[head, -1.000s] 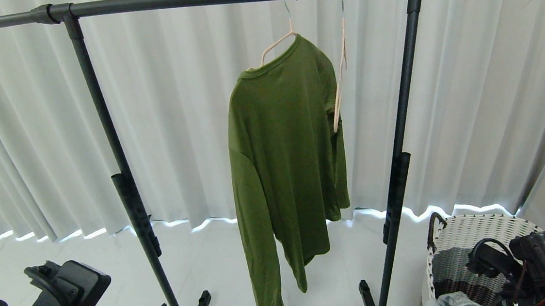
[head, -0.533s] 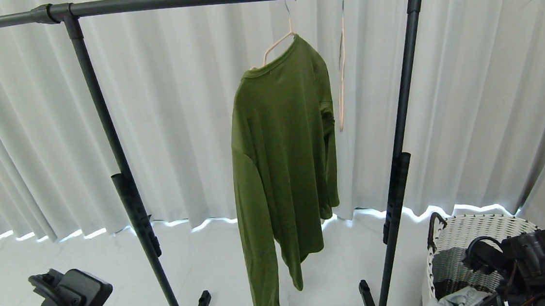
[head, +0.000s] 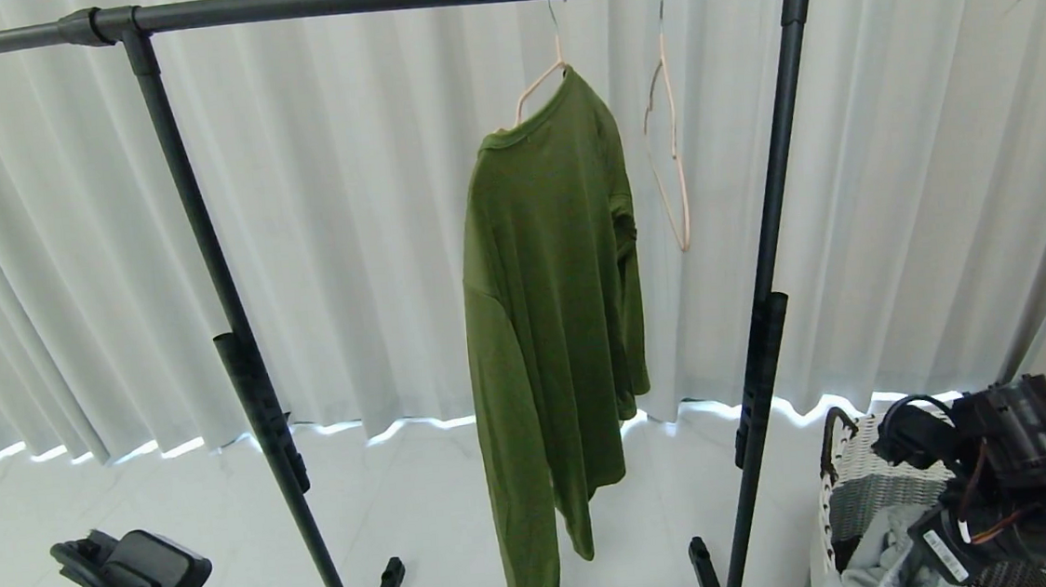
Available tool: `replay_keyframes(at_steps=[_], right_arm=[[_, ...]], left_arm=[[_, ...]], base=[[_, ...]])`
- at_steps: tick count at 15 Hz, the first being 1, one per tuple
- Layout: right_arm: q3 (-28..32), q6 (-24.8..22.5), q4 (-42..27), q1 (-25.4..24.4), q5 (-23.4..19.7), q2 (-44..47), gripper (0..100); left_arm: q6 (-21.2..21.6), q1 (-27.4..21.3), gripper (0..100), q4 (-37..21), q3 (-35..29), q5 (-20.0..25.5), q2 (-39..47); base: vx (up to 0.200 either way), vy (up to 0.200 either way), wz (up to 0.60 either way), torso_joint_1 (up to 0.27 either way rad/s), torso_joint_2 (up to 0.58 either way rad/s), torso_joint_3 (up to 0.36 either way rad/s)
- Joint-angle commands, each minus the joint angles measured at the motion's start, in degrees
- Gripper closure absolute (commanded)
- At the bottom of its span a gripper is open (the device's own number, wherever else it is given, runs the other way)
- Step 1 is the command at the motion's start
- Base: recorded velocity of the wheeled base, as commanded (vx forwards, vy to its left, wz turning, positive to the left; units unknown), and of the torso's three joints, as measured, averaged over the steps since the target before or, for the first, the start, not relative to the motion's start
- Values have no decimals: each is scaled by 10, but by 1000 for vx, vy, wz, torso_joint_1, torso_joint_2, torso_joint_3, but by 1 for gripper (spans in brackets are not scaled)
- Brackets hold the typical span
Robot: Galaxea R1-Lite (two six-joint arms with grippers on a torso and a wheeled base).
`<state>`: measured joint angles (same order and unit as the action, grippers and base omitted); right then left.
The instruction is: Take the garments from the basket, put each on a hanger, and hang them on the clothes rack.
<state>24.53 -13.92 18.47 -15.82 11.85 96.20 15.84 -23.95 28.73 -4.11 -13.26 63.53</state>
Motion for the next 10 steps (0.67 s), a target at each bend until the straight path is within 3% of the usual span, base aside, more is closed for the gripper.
replay_keyframes(at_steps=[1,4,10], right_arm=[[166,2,-195,-15,5,-110,100],[243,2,-285,-38,5,-152,100],[285,3,-300,-90,5,-184,100]], left_arm=[[0,2,0,0,2,-1,-1],[-2,2,0,0,9,-1,-2],[-2,2,0,1,9,-1,-2]], base=[[-200,0,0,2,2,2],[-200,0,0,4,4,-1],[-200,0,0,1,1,6]])
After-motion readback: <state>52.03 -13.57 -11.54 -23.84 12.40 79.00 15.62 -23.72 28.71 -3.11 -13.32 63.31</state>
